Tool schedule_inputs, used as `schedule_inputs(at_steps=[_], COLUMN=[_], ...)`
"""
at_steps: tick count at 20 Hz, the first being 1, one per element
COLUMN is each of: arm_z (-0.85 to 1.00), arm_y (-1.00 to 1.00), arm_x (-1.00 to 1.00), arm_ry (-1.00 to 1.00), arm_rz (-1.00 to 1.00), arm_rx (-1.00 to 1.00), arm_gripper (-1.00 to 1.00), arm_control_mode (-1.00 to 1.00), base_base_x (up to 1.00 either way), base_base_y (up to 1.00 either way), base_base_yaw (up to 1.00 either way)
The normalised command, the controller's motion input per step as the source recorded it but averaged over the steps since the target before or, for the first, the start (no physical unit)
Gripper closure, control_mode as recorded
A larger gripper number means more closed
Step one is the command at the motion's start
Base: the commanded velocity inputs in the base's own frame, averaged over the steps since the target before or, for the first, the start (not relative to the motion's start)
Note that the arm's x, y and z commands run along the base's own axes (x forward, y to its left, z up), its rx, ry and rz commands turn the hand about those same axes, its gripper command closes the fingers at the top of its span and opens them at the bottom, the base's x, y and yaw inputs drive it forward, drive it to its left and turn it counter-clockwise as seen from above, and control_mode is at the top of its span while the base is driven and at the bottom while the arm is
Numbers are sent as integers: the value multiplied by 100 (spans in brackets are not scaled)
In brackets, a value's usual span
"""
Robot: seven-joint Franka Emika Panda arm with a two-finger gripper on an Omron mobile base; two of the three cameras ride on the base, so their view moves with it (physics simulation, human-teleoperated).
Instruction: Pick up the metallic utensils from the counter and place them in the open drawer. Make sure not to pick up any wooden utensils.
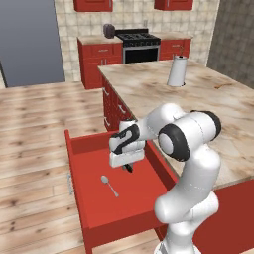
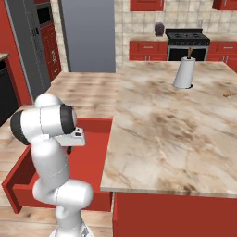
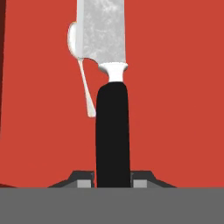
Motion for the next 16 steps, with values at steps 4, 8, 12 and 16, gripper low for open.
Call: schedule_inputs(at_steps=[4, 8, 12, 16], arm_z=[-72, -78, -55, -22], arm_y=[0, 0, 0, 1], arm_x=[12, 24, 26, 51], arm_ry=[1, 5, 6, 10], arm_rz=[-2, -7, -8, -6], arm_rx=[-2, -3, -4, -6], arm_gripper=[100, 100, 100, 100], arm_control_mode=[-100, -100, -100, -100], base_base_x=[0, 0, 0, 0], base_base_y=[0, 0, 0, 0], base_base_yaw=[0, 0, 0, 0])
